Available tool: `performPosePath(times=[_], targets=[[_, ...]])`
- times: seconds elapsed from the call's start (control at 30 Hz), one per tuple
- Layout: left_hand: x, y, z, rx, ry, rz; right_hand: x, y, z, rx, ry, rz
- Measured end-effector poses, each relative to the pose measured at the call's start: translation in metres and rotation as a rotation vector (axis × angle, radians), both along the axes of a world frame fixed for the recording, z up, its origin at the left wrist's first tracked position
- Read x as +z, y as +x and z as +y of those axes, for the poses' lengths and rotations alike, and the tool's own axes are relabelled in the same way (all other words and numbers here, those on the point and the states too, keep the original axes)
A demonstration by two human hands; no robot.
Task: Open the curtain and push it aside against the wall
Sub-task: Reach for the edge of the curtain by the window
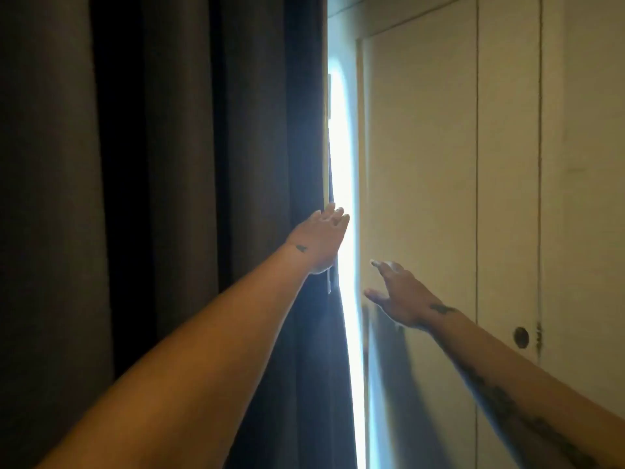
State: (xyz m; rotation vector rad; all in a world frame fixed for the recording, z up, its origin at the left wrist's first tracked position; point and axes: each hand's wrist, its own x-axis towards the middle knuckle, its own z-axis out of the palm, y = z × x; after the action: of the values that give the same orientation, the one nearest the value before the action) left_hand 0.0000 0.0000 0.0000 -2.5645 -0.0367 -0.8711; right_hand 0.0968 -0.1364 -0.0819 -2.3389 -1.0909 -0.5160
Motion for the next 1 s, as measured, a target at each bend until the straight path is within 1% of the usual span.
performPosePath(times=[0.03,0.1,0.2,0.33,0.43,0.53,0.6,0.73,0.87,0.93,1.0], targets=[[0.002,0.002,0.004,0.047,0.042,0.008,-0.002,0.005,0.005,0.027,0.032,-0.005],[0.004,0.010,0.018,0.055,0.096,0.001,-0.004,0.015,0.017,0.091,0.090,-0.021],[0.004,0.023,0.036,0.071,0.225,0.019,-0.005,0.025,0.045,0.177,0.178,-0.032],[0.007,0.043,0.051,0.103,0.304,0.016,-0.002,0.043,0.079,0.270,0.323,-0.005],[0.006,0.055,0.060,0.107,0.374,0.016,-0.006,0.061,0.102,0.263,0.451,-0.019],[0.002,0.062,0.070,0.102,0.383,0.003,-0.011,0.082,0.121,0.195,0.603,-0.019],[0.001,0.064,0.077,0.122,0.378,0.007,-0.012,0.092,0.130,0.193,0.683,0.004],[-0.002,0.068,0.097,0.107,0.382,-0.040,-0.021,0.101,0.147,0.338,0.753,0.063],[-0.008,0.069,0.104,0.192,0.369,-0.063,-0.034,0.106,0.159,0.455,0.853,0.111],[-0.013,0.075,0.107,0.230,0.313,-0.063,-0.041,0.111,0.164,0.495,0.885,0.152],[-0.015,0.084,0.107,0.246,0.306,-0.074,-0.046,0.115,0.168,0.525,0.908,0.202]])
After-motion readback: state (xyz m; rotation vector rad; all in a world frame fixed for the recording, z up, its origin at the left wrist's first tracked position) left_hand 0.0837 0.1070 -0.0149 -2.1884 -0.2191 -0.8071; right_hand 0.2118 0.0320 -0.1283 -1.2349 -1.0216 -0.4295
